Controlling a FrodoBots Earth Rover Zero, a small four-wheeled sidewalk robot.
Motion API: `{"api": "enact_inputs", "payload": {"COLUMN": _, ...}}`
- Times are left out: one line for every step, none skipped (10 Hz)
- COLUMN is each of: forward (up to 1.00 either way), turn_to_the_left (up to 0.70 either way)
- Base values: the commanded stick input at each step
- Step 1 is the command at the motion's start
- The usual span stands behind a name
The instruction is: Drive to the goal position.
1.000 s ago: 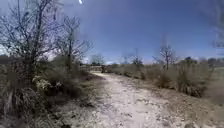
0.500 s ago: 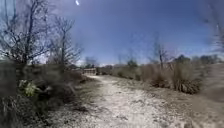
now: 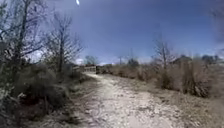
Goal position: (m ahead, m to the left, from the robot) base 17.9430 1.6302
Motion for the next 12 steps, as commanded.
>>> {"api": "enact_inputs", "payload": {"forward": 0.70, "turn_to_the_left": 0.00}}
{"api": "enact_inputs", "payload": {"forward": 0.70, "turn_to_the_left": 0.00}}
{"api": "enact_inputs", "payload": {"forward": 0.70, "turn_to_the_left": 0.00}}
{"api": "enact_inputs", "payload": {"forward": 0.70, "turn_to_the_left": 0.00}}
{"api": "enact_inputs", "payload": {"forward": 0.70, "turn_to_the_left": 0.00}}
{"api": "enact_inputs", "payload": {"forward": 0.70, "turn_to_the_left": 0.00}}
{"api": "enact_inputs", "payload": {"forward": 0.70, "turn_to_the_left": 0.00}}
{"api": "enact_inputs", "payload": {"forward": 0.70, "turn_to_the_left": 0.00}}
{"api": "enact_inputs", "payload": {"forward": 0.70, "turn_to_the_left": 0.00}}
{"api": "enact_inputs", "payload": {"forward": 0.70, "turn_to_the_left": 0.00}}
{"api": "enact_inputs", "payload": {"forward": 0.70, "turn_to_the_left": 0.00}}
{"api": "enact_inputs", "payload": {"forward": 0.70, "turn_to_the_left": 0.00}}
